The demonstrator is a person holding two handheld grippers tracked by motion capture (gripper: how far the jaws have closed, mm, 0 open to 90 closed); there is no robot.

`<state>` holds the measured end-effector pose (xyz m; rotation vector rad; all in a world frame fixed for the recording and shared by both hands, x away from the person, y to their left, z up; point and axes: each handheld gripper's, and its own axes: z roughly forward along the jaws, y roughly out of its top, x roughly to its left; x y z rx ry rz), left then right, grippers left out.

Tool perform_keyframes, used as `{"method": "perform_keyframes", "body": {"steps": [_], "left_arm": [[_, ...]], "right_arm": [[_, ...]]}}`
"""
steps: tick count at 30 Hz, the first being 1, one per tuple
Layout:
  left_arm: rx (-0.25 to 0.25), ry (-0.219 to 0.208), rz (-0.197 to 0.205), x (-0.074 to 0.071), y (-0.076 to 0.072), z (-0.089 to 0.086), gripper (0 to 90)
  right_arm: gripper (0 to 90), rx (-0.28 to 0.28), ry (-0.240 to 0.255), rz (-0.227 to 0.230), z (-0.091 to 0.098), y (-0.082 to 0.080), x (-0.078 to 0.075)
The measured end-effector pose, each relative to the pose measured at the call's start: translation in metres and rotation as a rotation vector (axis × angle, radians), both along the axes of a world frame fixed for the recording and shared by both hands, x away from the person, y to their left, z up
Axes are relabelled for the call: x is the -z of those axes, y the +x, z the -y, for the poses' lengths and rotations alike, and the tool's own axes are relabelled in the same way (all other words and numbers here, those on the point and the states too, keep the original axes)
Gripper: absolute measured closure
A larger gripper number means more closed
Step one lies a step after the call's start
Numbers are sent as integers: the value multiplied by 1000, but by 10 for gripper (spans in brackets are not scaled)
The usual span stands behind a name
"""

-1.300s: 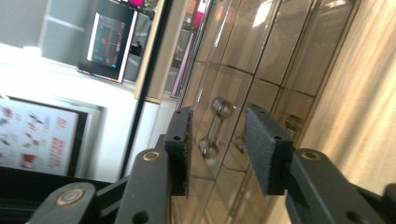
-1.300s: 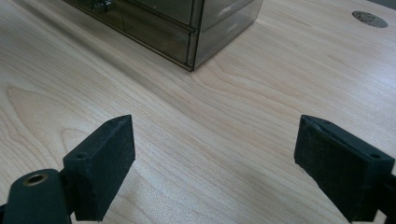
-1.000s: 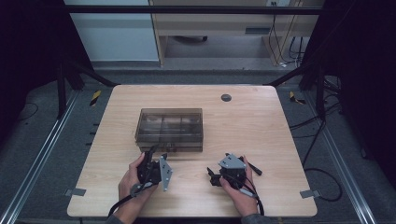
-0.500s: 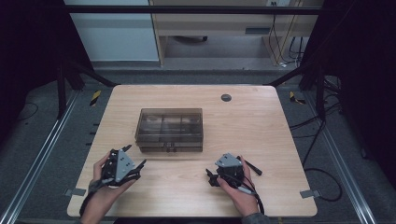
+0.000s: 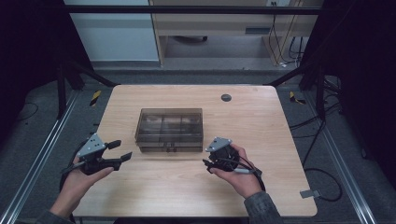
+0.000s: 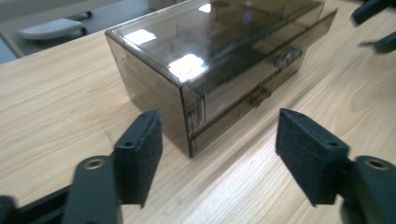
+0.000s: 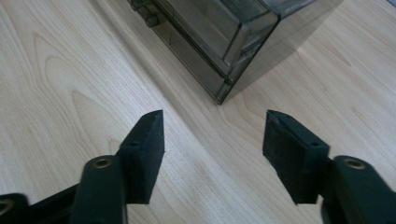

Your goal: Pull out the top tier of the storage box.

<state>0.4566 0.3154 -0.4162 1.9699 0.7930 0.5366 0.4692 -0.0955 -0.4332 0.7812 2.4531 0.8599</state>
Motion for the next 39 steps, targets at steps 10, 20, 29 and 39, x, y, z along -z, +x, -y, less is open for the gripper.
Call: {"method": "perform_keyframes", "body": {"steps": [10, 20, 29, 39], "left_arm": [[51, 111, -8, 4, 14, 13, 338], [56, 183, -6, 2, 22, 27, 454], [60, 217, -16, 9, 23, 27, 552], [44, 191, -20, 18, 30, 33, 635]], "right_arm": [[647, -68, -2, -31, -2, 17, -22], [727, -92, -5, -44, -10, 33, -28], [750, -87, -30, -57, -13, 42, -25], [787, -110, -47, -51, -19, 43, -22]]}}
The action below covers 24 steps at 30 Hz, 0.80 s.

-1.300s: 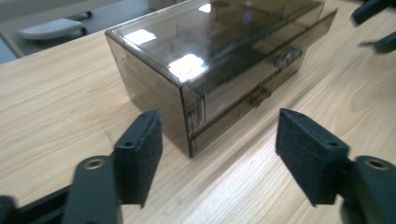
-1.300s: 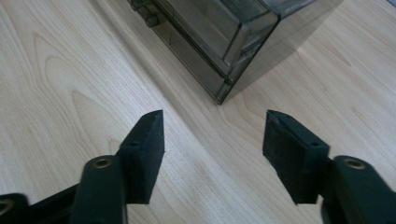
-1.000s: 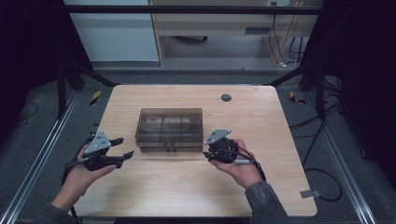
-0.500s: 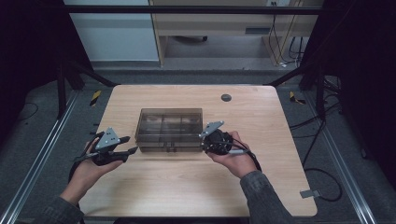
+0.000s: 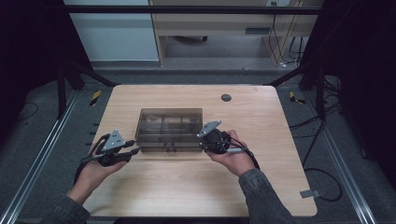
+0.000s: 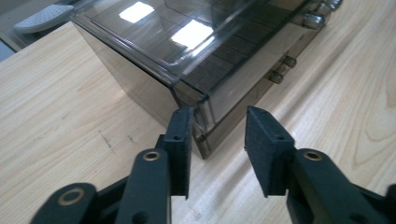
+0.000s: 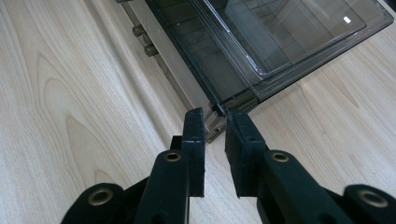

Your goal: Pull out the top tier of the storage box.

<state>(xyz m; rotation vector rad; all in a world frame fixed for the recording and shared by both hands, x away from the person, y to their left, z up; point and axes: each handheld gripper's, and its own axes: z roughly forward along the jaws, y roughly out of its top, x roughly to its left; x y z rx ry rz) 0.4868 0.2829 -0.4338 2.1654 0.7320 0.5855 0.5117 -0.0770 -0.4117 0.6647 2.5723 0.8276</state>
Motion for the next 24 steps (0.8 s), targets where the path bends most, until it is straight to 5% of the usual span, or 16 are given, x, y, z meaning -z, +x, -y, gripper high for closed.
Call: {"method": "perform_keyframes", "body": {"steps": [13, 24], "left_arm": [[26, 22, -27, -6, 8, -1, 772], [56, 37, -58, -10, -3, -3, 810]], "right_arm": [[839, -30, -10, 19, 1, 0, 0], [845, -62, -11, 9, 4, -10, -1]]}}
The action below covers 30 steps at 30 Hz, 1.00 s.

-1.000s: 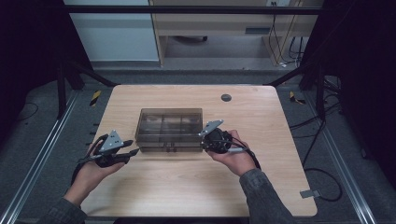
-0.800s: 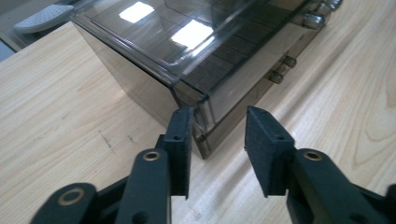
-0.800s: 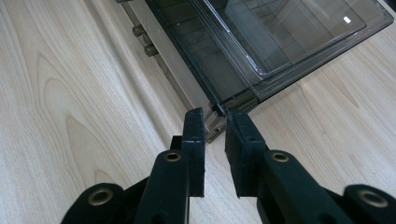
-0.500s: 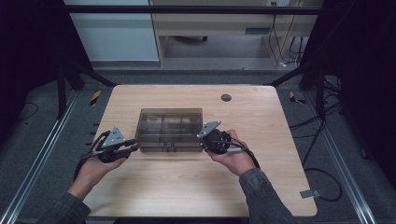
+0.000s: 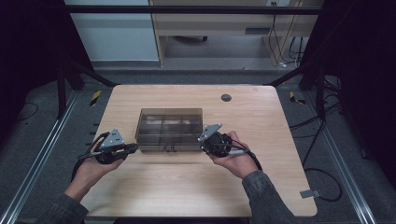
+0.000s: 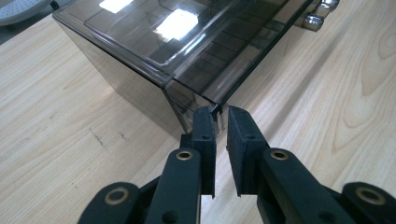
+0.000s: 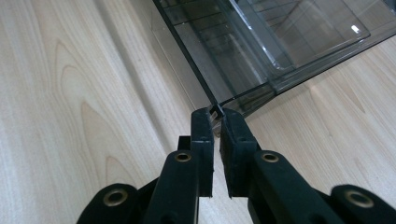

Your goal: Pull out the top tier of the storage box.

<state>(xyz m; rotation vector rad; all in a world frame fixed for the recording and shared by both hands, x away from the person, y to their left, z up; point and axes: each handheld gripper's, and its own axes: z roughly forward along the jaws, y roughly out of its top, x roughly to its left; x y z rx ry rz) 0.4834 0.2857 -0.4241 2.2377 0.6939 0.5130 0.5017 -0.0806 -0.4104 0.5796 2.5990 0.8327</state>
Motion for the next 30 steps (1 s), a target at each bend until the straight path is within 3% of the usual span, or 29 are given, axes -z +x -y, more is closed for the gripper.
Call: {"method": "perform_keyframes", "body": {"steps": [7, 17, 30], "left_arm": [[12, -34, -3, 3, -12, -3, 813], [35, 3, -2, 2, -24, -2, 825], [44, 4, -7, 3, -34, -3, 827]], "right_arm": [[850, -17, 24, -11, 4, -10, 1], [854, -23, 26, -16, 6, -22, 3], [857, -37, 36, -16, 7, -33, 4]]}}
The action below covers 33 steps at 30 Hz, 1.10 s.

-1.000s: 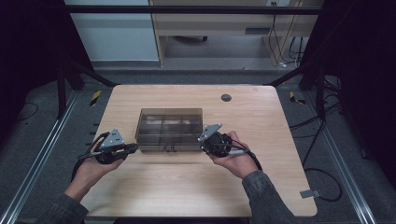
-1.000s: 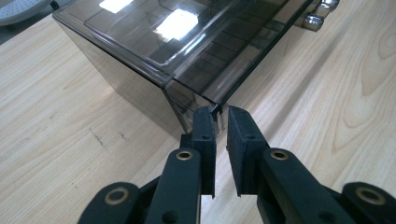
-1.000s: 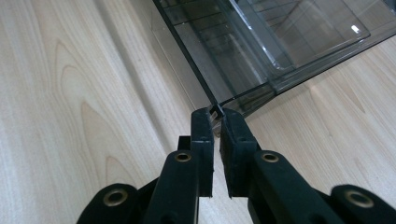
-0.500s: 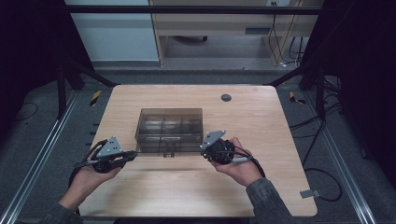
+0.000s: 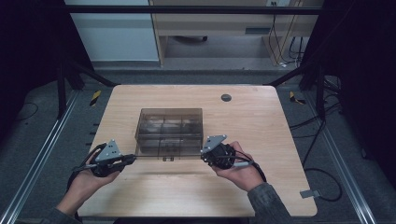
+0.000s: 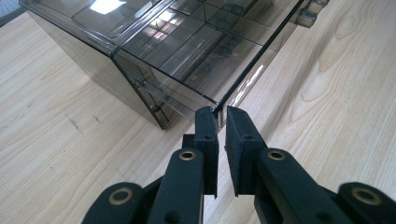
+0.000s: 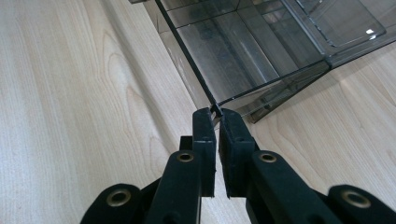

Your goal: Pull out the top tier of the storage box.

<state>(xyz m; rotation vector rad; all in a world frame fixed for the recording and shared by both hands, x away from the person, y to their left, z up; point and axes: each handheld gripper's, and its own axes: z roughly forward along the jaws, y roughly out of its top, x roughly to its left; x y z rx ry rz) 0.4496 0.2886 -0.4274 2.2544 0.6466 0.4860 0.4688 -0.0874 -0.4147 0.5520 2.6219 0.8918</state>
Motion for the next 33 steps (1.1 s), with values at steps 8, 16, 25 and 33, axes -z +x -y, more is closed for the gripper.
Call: {"method": "perform_keyframes", "body": {"steps": [8, 16, 25, 33], "left_arm": [[6, 8, 3, 0, -4, 0, 828], [13, 7, 7, 2, -9, 0, 829], [16, 6, 11, 3, -14, 0, 829], [14, -14, 12, 6, -16, -2, 821]], "right_arm": [[860, -8, 2, -4, 0, -4, 0], [861, -12, 3, 2, 2, -9, 3], [861, -18, 1, 4, 2, -14, 2], [862, -21, 14, -1, 3, -16, 6]]}}
